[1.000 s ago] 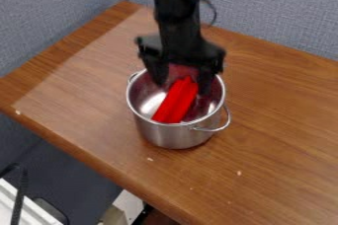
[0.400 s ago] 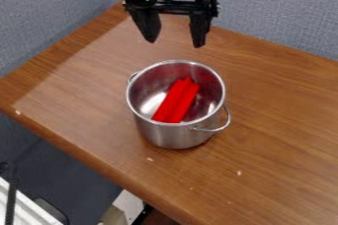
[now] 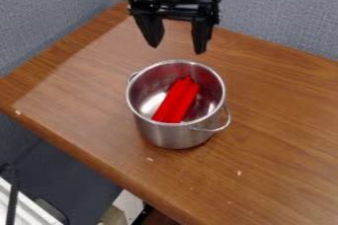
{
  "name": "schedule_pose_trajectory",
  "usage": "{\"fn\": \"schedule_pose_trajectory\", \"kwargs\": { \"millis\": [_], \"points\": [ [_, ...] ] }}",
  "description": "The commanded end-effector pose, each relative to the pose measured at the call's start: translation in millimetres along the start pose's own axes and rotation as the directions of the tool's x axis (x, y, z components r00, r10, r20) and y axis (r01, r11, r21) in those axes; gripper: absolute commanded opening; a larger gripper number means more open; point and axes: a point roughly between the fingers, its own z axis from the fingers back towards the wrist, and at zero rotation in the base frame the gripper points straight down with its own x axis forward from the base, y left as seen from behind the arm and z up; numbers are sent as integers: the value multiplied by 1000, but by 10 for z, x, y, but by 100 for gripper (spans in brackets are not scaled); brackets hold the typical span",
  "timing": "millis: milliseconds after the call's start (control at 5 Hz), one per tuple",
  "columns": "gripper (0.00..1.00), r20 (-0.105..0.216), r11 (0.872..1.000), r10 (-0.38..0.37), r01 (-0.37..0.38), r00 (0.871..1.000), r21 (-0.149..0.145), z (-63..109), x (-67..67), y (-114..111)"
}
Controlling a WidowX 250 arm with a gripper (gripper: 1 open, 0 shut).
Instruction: Put the red object in the metal pot
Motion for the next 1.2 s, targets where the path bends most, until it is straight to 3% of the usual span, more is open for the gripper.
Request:
{"fn": "schedule_pose_trajectory", "kwargs": {
  "millis": [0,200,600,1000],
  "points": [
    [100,-4,995,-95,95,995,2,-22,-51,-121],
    [100,-24,991,-137,137,990,-3,-126,-139,-211],
    [100,-27,980,-197,197,980,-20,-133,-181,-163],
    [100,-23,984,-175,174,984,-33,-128,-282,-17]
  ]
}}
